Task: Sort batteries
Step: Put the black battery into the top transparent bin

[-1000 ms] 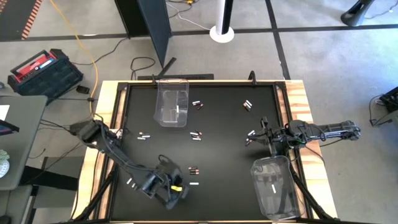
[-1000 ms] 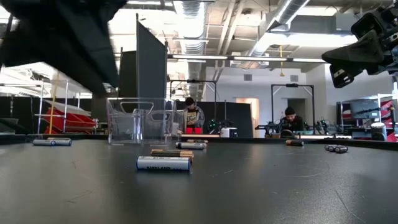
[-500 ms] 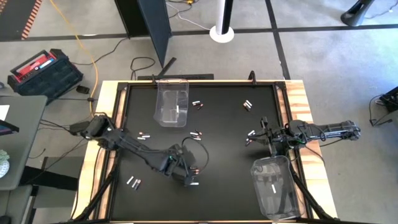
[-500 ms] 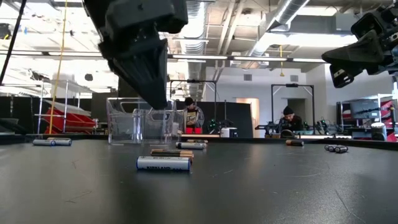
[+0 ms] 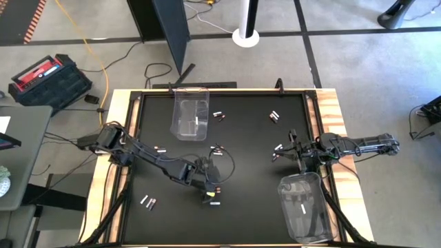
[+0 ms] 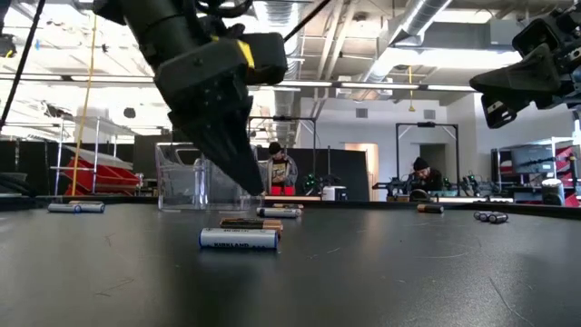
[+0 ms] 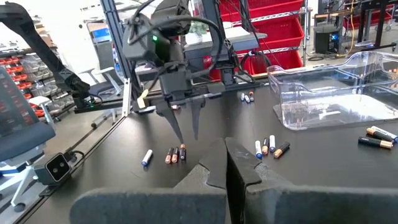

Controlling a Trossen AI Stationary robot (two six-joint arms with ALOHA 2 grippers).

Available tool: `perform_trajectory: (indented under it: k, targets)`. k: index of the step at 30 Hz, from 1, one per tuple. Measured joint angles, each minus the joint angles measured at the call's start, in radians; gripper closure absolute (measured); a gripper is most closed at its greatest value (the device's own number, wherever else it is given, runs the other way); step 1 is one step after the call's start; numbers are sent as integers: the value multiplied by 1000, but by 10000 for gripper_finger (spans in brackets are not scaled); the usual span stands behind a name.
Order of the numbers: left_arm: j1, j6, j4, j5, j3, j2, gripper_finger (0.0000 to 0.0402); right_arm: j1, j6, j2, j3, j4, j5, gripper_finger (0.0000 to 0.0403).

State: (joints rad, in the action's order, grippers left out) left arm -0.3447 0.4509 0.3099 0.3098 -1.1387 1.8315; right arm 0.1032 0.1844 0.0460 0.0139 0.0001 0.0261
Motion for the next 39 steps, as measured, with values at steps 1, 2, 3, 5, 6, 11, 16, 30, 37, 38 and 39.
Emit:
perform_trajectory:
  k: [1,2,3,5,6,11,16,30,37,38,39]
  targets:
    - [0,-15,2,-3,6,-5,274,0,0,0,0,0,0,392]
    - [0,-23,5,-7,11,-7,273,0,0,0,0,0,0,392]
    - [2,-29,-5,-15,18,-7,272,0,0,0,0,0,0,392]
    - [5,-35,-19,-22,44,-7,269,0,0,0,0,0,0,392]
    - [5,-35,-19,-29,60,-7,268,0,0,0,0,0,0,392]
    - [4,-3,-121,-74,109,-6,267,0,0,0,0,0,0,392]
    - [4,-3,-164,-77,109,-7,267,0,0,0,0,0,0,392]
    - [8,13,-167,-77,43,-7,267,0,0,0,0,0,0,392]
    - [-8,9,-163,-123,22,-7,267,0,0,0,0,0,0,392]
    - [-12,13,-161,-123,22,-7,267,0,0,0,0,0,0,392]
    - [-15,14,-158,-124,22,-7,267,0,0,0,0,0,0,392]
